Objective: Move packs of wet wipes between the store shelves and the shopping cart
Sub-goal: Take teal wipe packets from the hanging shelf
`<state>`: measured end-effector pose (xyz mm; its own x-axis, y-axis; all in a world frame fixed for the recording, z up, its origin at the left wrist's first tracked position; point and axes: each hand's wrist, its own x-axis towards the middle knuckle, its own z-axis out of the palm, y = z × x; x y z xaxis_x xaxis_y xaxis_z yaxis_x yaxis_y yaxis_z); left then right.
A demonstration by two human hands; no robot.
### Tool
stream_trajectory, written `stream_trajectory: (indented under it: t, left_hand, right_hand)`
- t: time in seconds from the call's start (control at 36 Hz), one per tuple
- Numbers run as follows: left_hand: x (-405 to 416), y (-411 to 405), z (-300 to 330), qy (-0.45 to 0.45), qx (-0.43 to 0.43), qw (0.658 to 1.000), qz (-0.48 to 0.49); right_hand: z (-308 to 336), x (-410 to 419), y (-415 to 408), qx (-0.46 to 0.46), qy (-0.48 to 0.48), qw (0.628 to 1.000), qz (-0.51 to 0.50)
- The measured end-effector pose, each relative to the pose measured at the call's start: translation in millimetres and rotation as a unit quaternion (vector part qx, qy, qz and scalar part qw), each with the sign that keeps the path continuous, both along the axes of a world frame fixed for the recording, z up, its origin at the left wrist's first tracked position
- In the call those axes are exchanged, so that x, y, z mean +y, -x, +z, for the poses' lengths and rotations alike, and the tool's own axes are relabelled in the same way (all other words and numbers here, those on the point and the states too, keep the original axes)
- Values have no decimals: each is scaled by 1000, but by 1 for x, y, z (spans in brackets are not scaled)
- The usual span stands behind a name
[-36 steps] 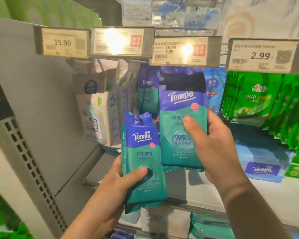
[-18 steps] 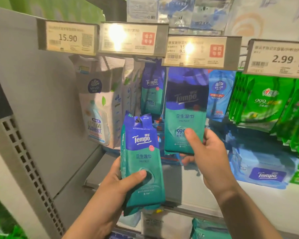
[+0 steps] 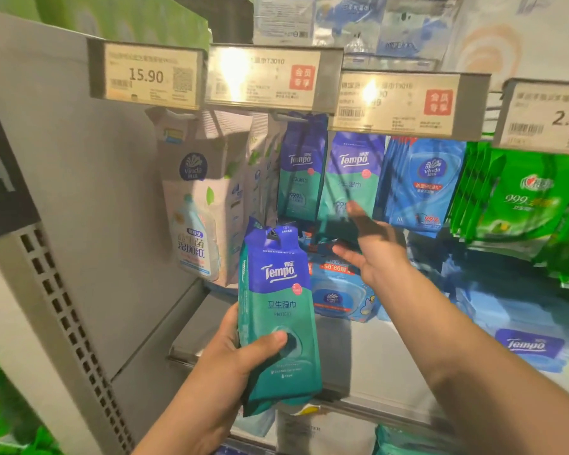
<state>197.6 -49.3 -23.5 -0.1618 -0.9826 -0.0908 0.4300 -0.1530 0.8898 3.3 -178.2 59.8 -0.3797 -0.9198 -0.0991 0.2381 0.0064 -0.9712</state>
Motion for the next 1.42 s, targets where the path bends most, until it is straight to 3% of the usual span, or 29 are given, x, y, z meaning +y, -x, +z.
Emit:
stream_trajectory:
  t: [0.19,0.39,0.69,0.89,1.17,1.28,1.42]
  left_hand:
    - [3,0,1,-3,-3,1000,-27]
    - [6,6,8,-9,11,999,-37]
    - [2,22,14,7,7,1000,-24]
    - [2,36,22,46,7,999,-25]
    - [-5,36,6,159,-171,972,-36]
    - [-1,30,2,171,-167,968,-74]
    - [2,29,13,206,-162,962,-82]
  right_hand:
    - [-13,-13,10,-71,-14,997,5]
    - [-44,4,23,-23,-65,998,11]
    - [-75,101,15,141,-8,976,167]
    - [-90,142,-2,116,1,961,252]
    - [-101,142,-8,150,117,976,104]
    - [-93,143,-7,201,155,966,45]
    - [-84,143,-8,194,177,964,32]
